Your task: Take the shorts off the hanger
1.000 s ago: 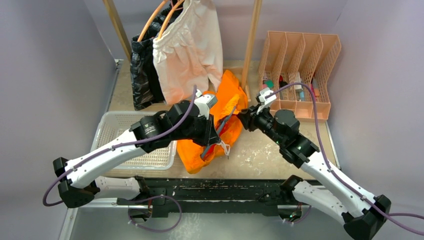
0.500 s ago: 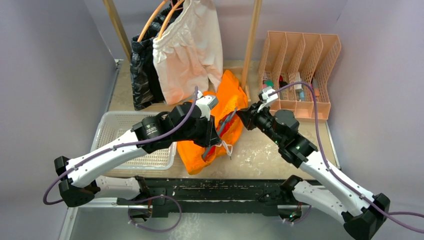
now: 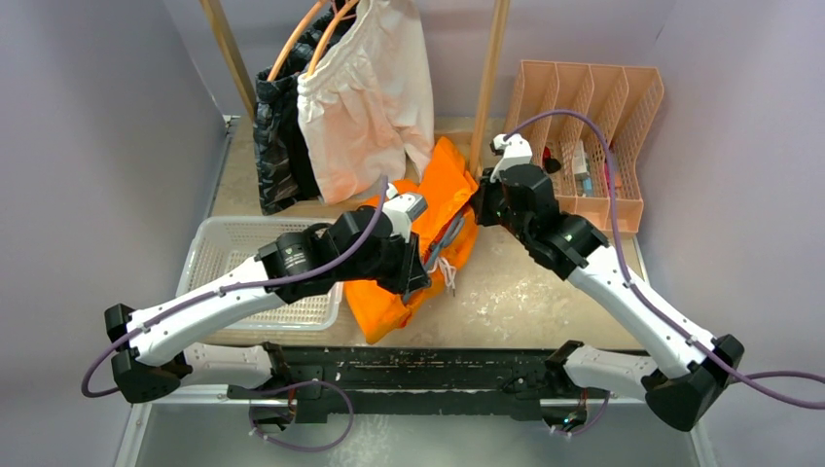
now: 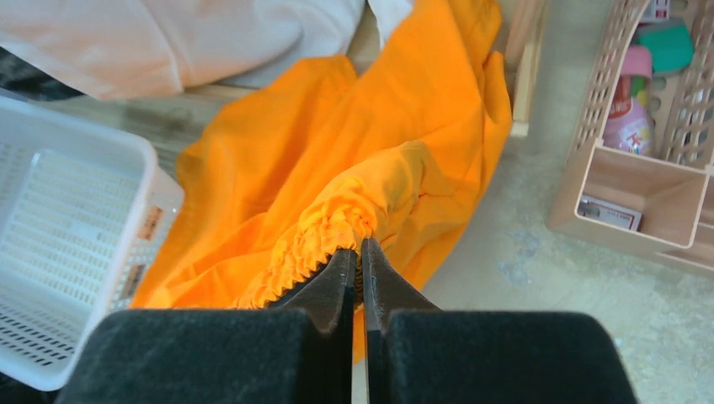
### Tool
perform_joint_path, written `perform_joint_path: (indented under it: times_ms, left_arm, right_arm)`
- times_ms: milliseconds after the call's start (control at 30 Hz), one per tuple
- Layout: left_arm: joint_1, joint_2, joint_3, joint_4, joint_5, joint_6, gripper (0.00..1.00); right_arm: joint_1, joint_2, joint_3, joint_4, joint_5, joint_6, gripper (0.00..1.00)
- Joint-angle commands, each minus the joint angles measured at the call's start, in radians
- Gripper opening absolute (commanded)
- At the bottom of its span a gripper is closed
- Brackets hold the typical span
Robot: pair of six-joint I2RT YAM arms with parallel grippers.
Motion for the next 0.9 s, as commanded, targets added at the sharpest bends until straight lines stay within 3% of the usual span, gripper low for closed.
perform_joint_path:
  times_ms: [0, 300, 867]
  left_arm:
    - [-0.03, -0.055, -0.016, -0.048, 0.054, -0.009, 0.0]
    - [-0.032, -0.123, -0.048, -0.061, 0.029, -0.028, 0.0]
    - [-0.032, -0.191, -0.069, -0.007, 0.073, -0.038, 0.0]
  right_arm:
    - [-0.071, 0.038, 0.028, -0.013, 0.074, -0.001, 0.0]
    - [-0.205, 0.049, -0.013, 0.023, -0.134, 0.015, 0.0]
    - [-0.309, 0.137, -0.064, 0.016, -0.211, 0.02, 0.0]
